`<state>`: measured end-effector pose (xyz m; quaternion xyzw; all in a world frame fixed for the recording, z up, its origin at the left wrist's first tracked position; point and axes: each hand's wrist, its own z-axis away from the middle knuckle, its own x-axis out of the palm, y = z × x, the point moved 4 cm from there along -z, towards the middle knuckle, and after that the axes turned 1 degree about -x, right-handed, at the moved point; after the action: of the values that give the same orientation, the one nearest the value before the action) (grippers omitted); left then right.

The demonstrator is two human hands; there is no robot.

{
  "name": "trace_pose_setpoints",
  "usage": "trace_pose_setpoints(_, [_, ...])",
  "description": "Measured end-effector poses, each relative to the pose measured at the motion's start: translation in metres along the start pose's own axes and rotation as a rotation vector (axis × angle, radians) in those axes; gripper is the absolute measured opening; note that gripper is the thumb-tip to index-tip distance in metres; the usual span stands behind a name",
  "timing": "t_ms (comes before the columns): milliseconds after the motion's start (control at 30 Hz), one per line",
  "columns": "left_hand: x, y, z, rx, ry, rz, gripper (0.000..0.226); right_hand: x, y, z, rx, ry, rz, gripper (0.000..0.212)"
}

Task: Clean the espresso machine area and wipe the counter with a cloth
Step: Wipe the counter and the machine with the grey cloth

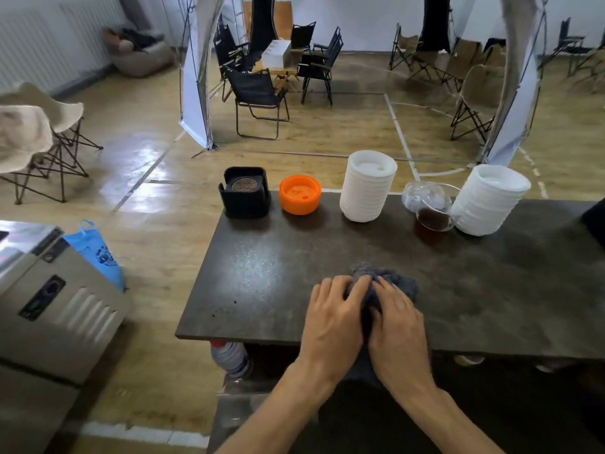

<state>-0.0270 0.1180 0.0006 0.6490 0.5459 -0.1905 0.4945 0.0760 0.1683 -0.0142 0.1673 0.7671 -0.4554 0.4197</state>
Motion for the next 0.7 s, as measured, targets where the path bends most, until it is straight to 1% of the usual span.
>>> trace_pose_setpoints(67, [-0.019,-0.019,-0.008,0.035,0.054,-0.083,0.046,0.011,-0.021,-0.012,-0.032,-0.035,-0.196,0.047])
trace_pose_setpoints(100, [-0.032,-0.033,-0.012,0.036,0.072,-0.135,0.046,0.019,-0.036,-0.019,-0.041,-0.059,-0.266,0.046])
trace_pose_setpoints(133, [-0.045,-0.051,-0.016,0.03,0.075,-0.188,0.045,0.031,-0.054,-0.026,-0.051,-0.087,-0.281,0.046])
trace_pose_setpoints(200, [-0.069,-0.091,-0.019,-0.006,0.037,-0.282,0.043,0.062,-0.091,-0.037,-0.082,-0.152,-0.143,0.051])
trace_pose_setpoints(300, [-0.099,-0.149,-0.005,-0.095,-0.025,-0.328,0.043,0.112,-0.137,-0.041,-0.143,-0.239,0.058,0.06])
trace_pose_setpoints(367, [-0.11,-0.183,0.009,-0.187,-0.038,-0.281,0.045,0.139,-0.159,-0.042,-0.182,-0.283,0.138,0.061])
trace_pose_setpoints(467, [-0.105,-0.218,0.018,-0.389,-0.098,-0.041,0.047,0.159,-0.178,-0.052,-0.205,-0.314,0.23,0.061])
trace_pose_setpoints(500, [-0.101,-0.222,0.016,-0.423,-0.117,0.03,0.048,0.16,-0.179,-0.056,-0.214,-0.316,0.25,0.061])
trace_pose_setpoints(633, [-0.101,-0.213,0.032,-0.423,-0.134,0.18,0.053,0.148,-0.172,-0.042,-0.288,-0.351,0.221,0.061])
trace_pose_setpoints(700, [-0.104,-0.205,0.058,-0.391,-0.127,0.209,0.055,0.138,-0.168,-0.016,-0.328,-0.323,0.198,0.061])
